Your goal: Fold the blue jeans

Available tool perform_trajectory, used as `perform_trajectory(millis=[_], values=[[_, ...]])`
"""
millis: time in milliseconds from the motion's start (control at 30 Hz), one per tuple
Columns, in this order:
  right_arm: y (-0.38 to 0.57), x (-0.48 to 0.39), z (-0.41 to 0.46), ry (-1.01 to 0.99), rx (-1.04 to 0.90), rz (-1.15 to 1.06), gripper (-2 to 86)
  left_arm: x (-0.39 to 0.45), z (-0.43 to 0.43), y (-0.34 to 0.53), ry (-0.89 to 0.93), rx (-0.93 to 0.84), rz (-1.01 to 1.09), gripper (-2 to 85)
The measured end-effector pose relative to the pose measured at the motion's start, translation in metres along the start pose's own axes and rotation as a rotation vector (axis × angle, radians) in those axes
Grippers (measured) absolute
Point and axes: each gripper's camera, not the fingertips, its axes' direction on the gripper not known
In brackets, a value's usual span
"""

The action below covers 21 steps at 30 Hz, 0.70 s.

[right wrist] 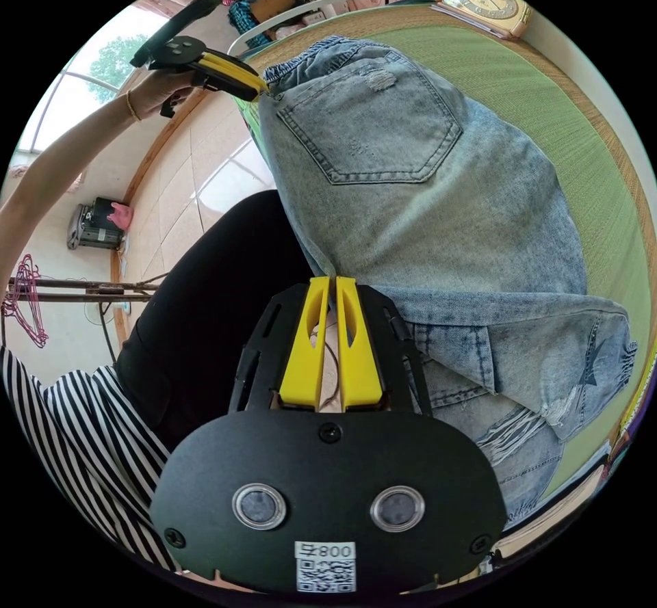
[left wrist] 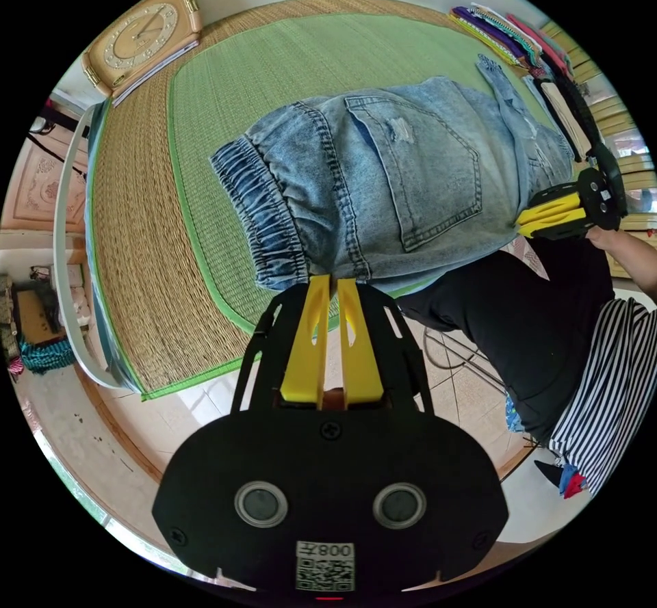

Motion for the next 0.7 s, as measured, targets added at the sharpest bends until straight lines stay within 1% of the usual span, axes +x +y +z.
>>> perform_trajectory(millis=[200, 367, 500, 567, 600, 700], values=[[0.001, 0.006, 0.005, 0.011, -0.005, 0.005, 2.0, -0.004, 0.004, 0.033, -0.001, 0.125, -0.063, 0.8], [0.005, 0.017, 0.004, -0.009, 0.003, 0.020, 2.0, -0.008, 0.026, 0.052, -0.069, 0.133, -0.126, 0.8], [0.008, 0.025, 0.003, -0.010, 0.002, 0.023, 2.1, -0.017, 0.034, 0.072, -0.003, 0.227, -0.201, 0.9], [0.010, 0.029, 0.002, -0.009, 0.004, 0.027, 2.1, -0.015, 0.037, 0.077, 0.093, 0.316, -0.209, 0.7], [0.011, 0.032, 0.002, -0.008, 0.007, 0.029, 2.1, -0.009, 0.043, 0.075, 0.172, 0.354, -0.178, 0.5], [0.016, 0.040, -0.001, -0.018, 0.019, 0.044, 2.3, 0.009, 0.068, 0.063, 0.215, 0.361, -0.163, 0.3]])
